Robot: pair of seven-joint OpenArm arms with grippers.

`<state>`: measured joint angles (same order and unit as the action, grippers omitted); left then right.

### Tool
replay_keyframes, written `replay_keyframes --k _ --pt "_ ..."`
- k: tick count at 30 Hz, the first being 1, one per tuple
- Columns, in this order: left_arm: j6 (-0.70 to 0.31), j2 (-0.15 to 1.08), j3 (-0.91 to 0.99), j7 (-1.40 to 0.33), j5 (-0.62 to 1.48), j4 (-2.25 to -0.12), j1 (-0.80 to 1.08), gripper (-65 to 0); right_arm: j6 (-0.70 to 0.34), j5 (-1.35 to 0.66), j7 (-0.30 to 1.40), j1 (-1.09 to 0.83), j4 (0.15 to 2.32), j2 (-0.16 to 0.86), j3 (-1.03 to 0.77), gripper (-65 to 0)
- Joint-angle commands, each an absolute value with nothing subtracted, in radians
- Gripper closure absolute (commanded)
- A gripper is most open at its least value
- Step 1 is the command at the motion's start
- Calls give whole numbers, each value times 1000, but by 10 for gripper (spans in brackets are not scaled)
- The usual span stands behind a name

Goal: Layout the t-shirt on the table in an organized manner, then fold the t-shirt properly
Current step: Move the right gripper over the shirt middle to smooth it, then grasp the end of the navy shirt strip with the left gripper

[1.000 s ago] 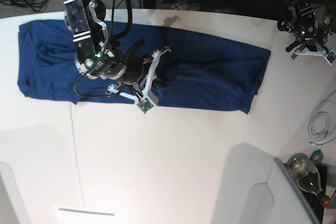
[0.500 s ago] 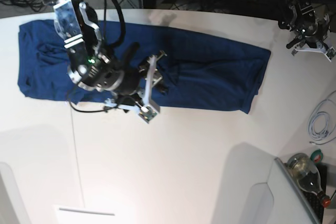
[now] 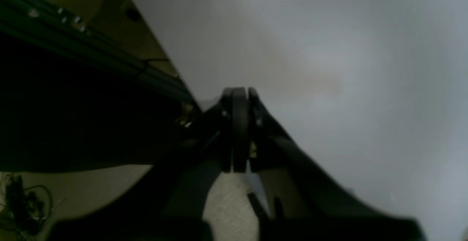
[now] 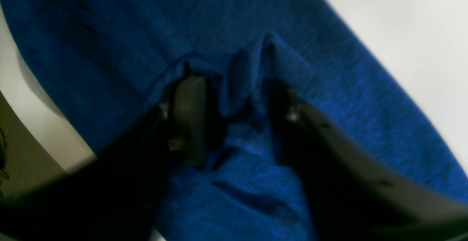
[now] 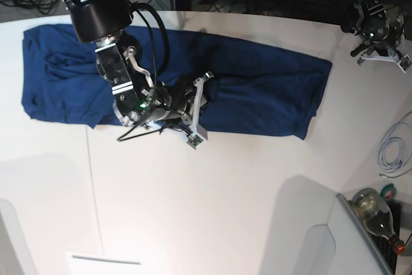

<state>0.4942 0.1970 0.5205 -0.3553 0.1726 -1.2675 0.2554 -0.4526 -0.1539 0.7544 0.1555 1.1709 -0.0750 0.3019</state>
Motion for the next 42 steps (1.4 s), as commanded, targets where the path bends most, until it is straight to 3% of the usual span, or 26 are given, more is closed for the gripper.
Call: replay_keyframes --k 1,2,13,23,25,30,32,35,38,39,42 --pt "503 214 526 -334 160 -1285 252 0 -456 -170 742 179 1193 -88 303 -54" --pt "503 214 526 -334 160 -1283 252 0 -456 -170 742 176 1198 -94 303 0" --pt "501 214 572 -334 160 -1285 252 0 -458 -174 782 79 1495 -124 453 0" --pt "479 214 567 -334 159 -1287 254 0 -458 -174 700 74 1414 -127 486 -5" --pt "450 214 567 -334 159 -1287 254 0 -458 -174 717 73 1423 -127 487 -60" --pt "308 213 570 -334 165 -1290 252 0 -463 -173 817 48 1529 -114 481 -306" --pt "252 209 570 -334 160 -1313 254 0 -460 -171 819 22 1624 -68 479 -372" --pt "177 208 572 -335 168 -1362 269 0 -458 -170 819 -25 1750 -1 455 -381" --pt "97 205 565 -335 170 -1428 289 0 -458 -171 819 -82 1788 5 318 -375" --pt "44 194 565 -335 171 -1448 291 -53 -458 -171 817 -96 1788 5 269 -375" --pt "-110 160 573 -335 171 -1480 291 -319 -464 -171 817 -116 1781 5 173 -375"
